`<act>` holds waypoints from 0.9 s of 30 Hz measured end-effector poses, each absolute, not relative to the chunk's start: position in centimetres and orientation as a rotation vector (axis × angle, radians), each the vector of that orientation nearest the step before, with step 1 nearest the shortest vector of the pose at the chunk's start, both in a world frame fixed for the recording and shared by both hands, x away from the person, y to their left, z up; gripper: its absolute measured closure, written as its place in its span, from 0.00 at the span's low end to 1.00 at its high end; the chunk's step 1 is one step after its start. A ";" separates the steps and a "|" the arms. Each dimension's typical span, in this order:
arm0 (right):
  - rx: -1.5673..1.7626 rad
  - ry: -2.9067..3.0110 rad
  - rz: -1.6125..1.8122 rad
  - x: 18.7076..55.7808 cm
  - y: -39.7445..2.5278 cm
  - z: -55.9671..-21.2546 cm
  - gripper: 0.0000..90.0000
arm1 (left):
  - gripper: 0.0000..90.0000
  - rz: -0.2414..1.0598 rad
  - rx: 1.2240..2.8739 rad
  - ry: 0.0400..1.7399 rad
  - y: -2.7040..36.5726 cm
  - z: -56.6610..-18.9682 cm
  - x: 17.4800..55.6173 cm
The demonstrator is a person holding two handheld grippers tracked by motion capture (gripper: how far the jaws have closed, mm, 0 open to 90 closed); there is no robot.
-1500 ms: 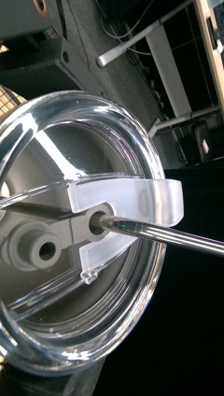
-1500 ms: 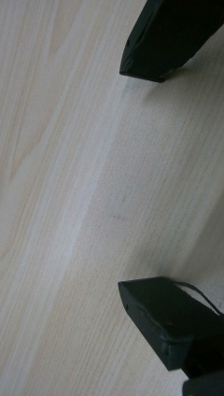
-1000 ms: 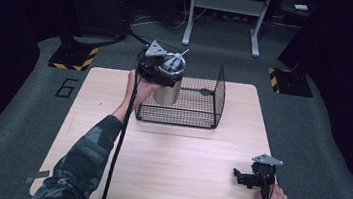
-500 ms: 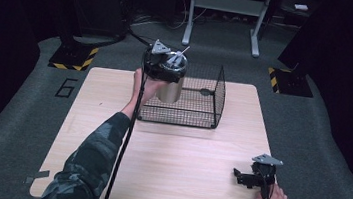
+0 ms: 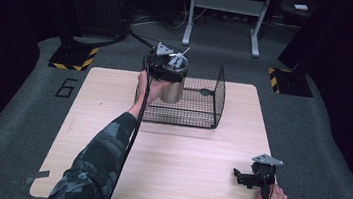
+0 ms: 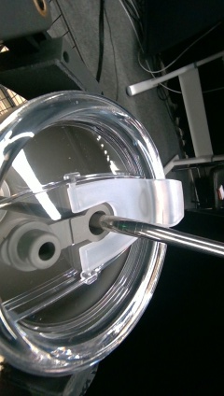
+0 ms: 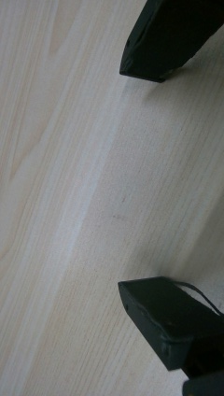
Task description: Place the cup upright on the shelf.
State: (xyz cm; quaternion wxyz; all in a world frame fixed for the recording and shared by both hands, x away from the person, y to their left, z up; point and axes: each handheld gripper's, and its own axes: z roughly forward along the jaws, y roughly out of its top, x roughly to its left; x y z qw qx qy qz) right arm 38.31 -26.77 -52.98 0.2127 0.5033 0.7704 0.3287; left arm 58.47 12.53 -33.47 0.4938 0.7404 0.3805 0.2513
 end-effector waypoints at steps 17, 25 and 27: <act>1.398 2.132 0.915 38.3 -26.7 -53.0 0.00 | 0.04 0.587 1.816 1.020 11.1 -37.4 60.1; 1.400 2.133 0.915 38.3 -26.7 -53.0 0.00 | 0.04 0.568 1.831 1.052 10.2 -38.9 60.4; 1.400 2.133 0.915 38.3 -26.7 -53.0 0.00 | 0.04 0.563 1.827 1.057 10.1 -39.1 60.4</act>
